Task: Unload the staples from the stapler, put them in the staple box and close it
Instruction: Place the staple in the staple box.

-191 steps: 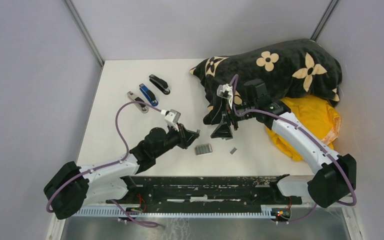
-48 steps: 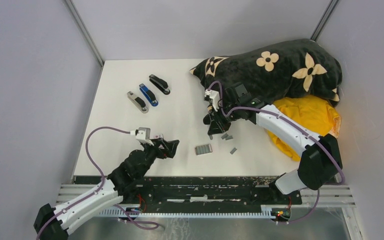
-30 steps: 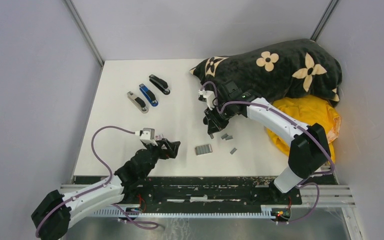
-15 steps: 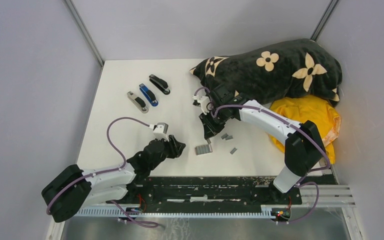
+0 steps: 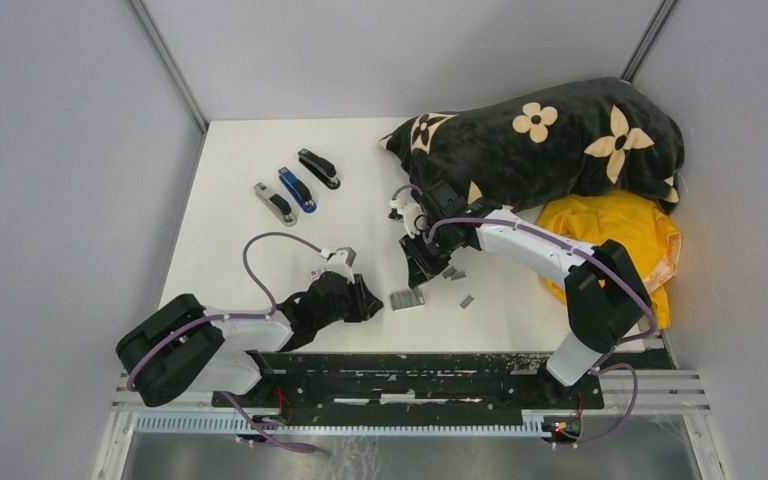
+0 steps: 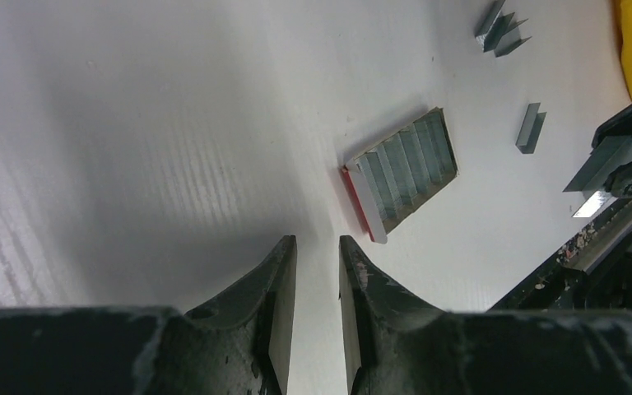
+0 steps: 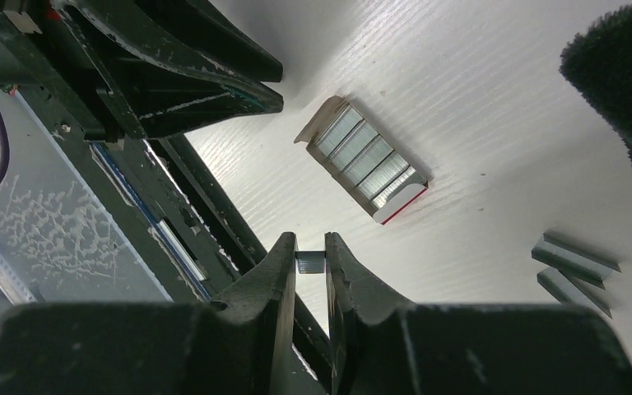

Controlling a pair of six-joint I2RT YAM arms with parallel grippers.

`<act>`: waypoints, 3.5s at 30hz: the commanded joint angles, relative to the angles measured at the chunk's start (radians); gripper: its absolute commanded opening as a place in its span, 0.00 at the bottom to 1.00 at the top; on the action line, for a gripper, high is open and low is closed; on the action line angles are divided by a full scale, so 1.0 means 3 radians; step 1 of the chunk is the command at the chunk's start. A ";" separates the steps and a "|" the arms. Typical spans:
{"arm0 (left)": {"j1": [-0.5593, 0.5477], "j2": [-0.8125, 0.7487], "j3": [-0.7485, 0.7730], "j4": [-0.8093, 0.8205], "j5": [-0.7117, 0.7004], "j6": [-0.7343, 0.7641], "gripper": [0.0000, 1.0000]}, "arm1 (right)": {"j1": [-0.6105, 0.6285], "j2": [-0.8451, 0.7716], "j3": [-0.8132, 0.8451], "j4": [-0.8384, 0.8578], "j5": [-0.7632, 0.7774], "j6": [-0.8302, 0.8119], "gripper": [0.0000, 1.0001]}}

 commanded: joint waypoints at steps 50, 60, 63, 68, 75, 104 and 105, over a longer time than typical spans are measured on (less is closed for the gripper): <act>-0.0026 -0.1667 -0.0673 -0.0304 -0.1113 0.0159 0.33 | 0.0463 0.0722 0.0521 0.0094 0.0573 0.0847 0.23; -0.0022 -0.1611 -0.0673 -0.0268 -0.1107 0.0152 0.33 | 0.0487 0.0802 0.0531 0.0186 0.0655 0.0945 0.23; -0.0026 -0.1607 -0.0677 -0.0263 -0.1106 0.0152 0.33 | 0.0492 0.0805 0.0523 0.0197 0.0685 0.0946 0.24; -0.0022 -0.1601 -0.0678 -0.0257 -0.1106 0.0147 0.33 | 0.0497 0.0804 0.0511 0.0200 0.0775 0.0965 0.24; -0.0024 -0.1602 -0.0683 -0.0256 -0.1106 0.0148 0.33 | 0.0507 0.0800 0.0489 0.0203 0.0818 0.0960 0.24; -0.0024 -0.1609 -0.0688 -0.0252 -0.1110 0.0141 0.33 | 0.0523 0.0850 0.0434 0.0249 0.0887 0.0987 0.24; -0.0022 -0.1611 -0.0688 -0.0252 -0.1109 0.0141 0.33 | 0.0523 0.0850 0.0432 0.0250 0.0888 0.0986 0.24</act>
